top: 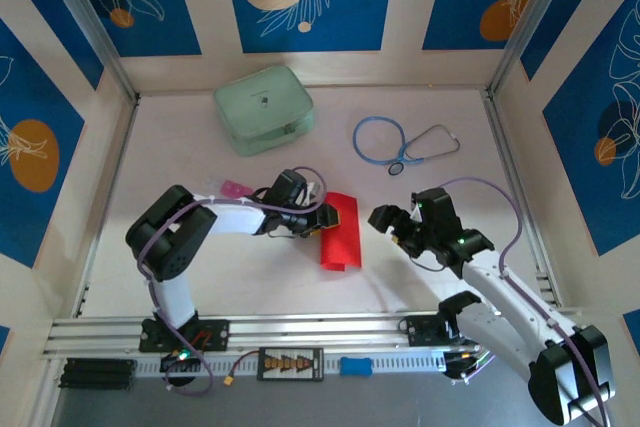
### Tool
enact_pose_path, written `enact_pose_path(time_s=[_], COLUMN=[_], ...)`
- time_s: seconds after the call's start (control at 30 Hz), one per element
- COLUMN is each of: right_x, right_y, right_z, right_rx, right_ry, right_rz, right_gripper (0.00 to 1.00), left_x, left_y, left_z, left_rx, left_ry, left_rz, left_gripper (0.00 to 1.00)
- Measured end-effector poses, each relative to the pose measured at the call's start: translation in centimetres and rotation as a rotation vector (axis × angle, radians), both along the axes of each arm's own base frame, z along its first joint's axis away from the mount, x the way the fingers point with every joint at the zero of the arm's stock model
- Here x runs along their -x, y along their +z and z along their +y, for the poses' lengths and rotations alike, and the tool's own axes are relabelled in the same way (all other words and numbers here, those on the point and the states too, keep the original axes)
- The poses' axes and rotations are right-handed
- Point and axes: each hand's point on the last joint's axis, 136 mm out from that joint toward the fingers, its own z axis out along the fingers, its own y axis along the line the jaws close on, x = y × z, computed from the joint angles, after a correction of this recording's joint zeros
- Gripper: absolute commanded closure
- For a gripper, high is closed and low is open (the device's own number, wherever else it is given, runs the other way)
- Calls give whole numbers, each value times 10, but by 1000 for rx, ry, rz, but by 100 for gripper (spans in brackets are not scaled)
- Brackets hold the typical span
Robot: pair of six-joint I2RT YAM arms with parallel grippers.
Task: Fold a paper plane with a square sheet of paper (pick it up from the middle)
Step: First fold the square sheet of paper in half at the center of the table.
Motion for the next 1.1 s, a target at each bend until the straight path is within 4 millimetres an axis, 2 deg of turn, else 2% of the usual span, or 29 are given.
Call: enact_pose_path(time_s=[0.23, 0.37, 0.57, 0.73, 1.1], right_x=[0, -4, 2, -1, 0], right_y=[1, 5, -7, -6, -21], right_z=[6, 16, 26, 31, 39], right_rx=[60, 9, -60, -98, -137], right_ry=[41, 78, 115, 122, 139], right_rz=[-59, -90, -86, -76, -8], right_gripper=[6, 14, 25, 31, 35], left_x=[3, 1, 3, 4, 2], left_y=[0, 2, -4, -7, -11], left_z=[13, 16, 24, 29, 40], left_rx=[-87, -118, -170, -209, -255], left_ry=[-16, -29, -33, -39, -45], left_rz=[-29, -48, -49, -45, -43], left_gripper=[47, 52, 58, 59, 61])
